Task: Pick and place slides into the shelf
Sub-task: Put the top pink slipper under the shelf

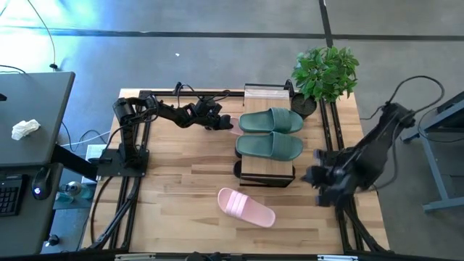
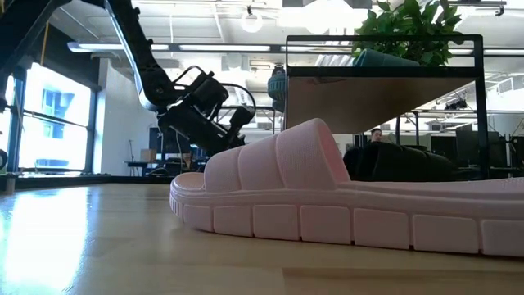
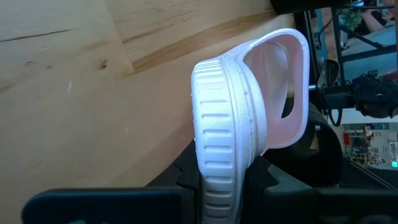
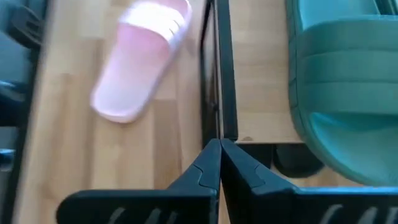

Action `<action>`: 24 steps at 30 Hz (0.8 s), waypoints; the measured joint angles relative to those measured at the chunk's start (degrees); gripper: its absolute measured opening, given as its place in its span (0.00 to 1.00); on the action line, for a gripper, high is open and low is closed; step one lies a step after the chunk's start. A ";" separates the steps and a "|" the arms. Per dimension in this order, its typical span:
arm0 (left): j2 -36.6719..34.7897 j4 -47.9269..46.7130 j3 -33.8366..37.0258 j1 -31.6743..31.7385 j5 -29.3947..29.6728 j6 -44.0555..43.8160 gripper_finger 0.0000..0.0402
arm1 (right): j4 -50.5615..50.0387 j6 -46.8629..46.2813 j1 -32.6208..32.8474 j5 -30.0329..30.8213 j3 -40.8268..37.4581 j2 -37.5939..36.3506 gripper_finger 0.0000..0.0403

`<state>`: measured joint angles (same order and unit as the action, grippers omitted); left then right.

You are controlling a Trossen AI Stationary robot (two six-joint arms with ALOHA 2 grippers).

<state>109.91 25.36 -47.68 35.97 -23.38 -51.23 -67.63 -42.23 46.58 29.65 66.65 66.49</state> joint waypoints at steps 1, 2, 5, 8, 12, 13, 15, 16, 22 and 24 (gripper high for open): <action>0.00 0.00 0.00 0.00 0.00 0.04 0.10 | -0.01 -0.84 0.47 0.67 0.00 1.66 0.00; 0.00 0.01 0.00 0.00 0.00 0.05 0.10 | 0.45 -1.92 0.82 1.22 0.00 3.23 0.00; 0.00 0.11 0.00 0.00 0.00 0.40 0.10 | 2.31 -3.88 1.35 1.50 0.00 7.26 0.00; 0.00 -0.02 0.00 0.00 0.04 0.47 0.10 | 1.38 -6.99 1.39 2.06 0.00 10.09 0.00; 0.00 -0.09 0.00 0.00 0.04 0.62 0.10 | -1.64 -8.76 1.17 3.94 0.00 11.64 0.00; 0.00 -0.09 0.00 0.00 0.04 0.62 0.10 | -2.09 -8.77 0.89 3.91 0.00 11.64 0.00; 0.00 -0.13 0.00 0.00 0.04 0.62 0.10 | -2.45 -8.56 0.06 3.56 0.00 11.61 0.00; 0.00 -0.13 0.00 0.00 0.04 0.64 0.10 | -2.25 -7.75 -0.49 3.25 0.00 11.61 0.00; 0.00 -1.28 -0.04 -0.04 0.07 2.15 0.10 | -1.00 -2.47 -3.99 0.90 0.00 11.51 0.00; 0.00 -1.61 -0.04 -0.04 0.07 2.82 0.10 | -0.84 -1.05 -4.66 0.69 0.00 11.51 0.00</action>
<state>109.91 23.75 -47.72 35.92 -23.31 -48.41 -68.47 -43.28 41.92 30.34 66.65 78.00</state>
